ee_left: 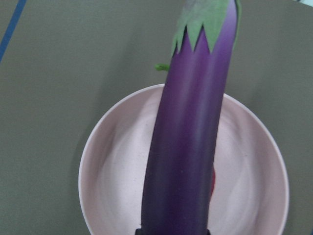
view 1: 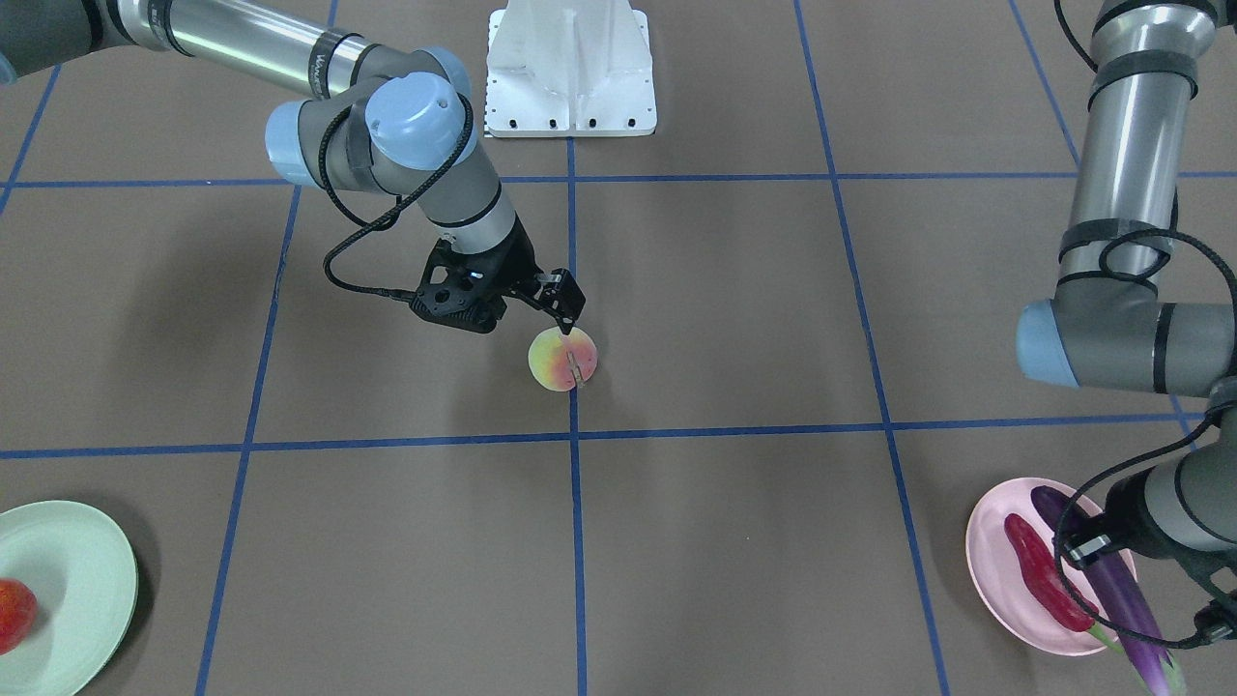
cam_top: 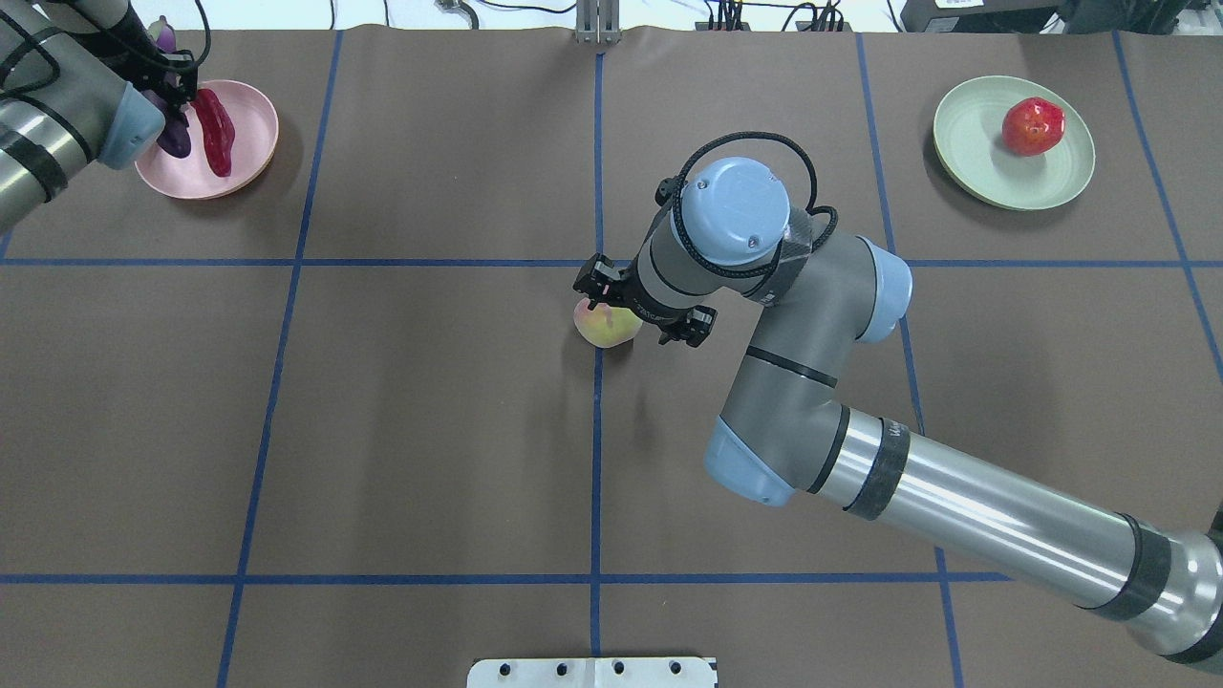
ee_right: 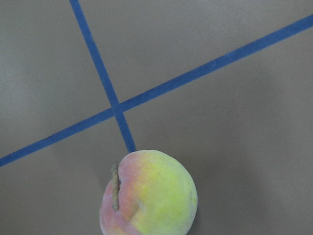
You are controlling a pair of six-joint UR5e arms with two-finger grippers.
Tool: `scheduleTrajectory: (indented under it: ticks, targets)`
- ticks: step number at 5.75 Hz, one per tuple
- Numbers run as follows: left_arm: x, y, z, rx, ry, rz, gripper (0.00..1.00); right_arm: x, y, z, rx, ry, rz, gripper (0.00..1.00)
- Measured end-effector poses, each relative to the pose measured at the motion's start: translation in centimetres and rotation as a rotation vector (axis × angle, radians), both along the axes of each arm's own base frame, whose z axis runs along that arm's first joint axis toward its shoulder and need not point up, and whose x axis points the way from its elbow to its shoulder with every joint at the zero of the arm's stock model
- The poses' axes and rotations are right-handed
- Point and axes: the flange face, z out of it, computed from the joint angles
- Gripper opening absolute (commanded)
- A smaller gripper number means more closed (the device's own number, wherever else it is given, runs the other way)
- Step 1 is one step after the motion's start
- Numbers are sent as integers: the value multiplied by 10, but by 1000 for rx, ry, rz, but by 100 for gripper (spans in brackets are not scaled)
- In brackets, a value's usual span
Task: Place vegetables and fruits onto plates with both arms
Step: 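Lower the eggplant onto the pink plate while the right gripper grasps the peach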
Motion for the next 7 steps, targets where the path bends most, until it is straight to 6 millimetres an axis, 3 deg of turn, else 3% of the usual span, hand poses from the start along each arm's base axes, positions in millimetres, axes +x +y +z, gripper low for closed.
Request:
scheduleTrajectory:
  ticks: [2, 3, 5, 7]
  targets:
    - [1, 3, 5, 11, 5, 2, 27, -12, -2, 1, 23, 18, 14, 100]
    - [6, 5, 5, 13, 6, 8, 37, -19, -6, 1, 28, 20, 22, 100]
    - [12, 9, 8, 25, 11, 18, 100, -29, -10, 5, 24, 17, 33, 100]
    - [21, 12, -1, 36, 22, 12, 100, -37, -12, 15, 2, -9, 55, 100]
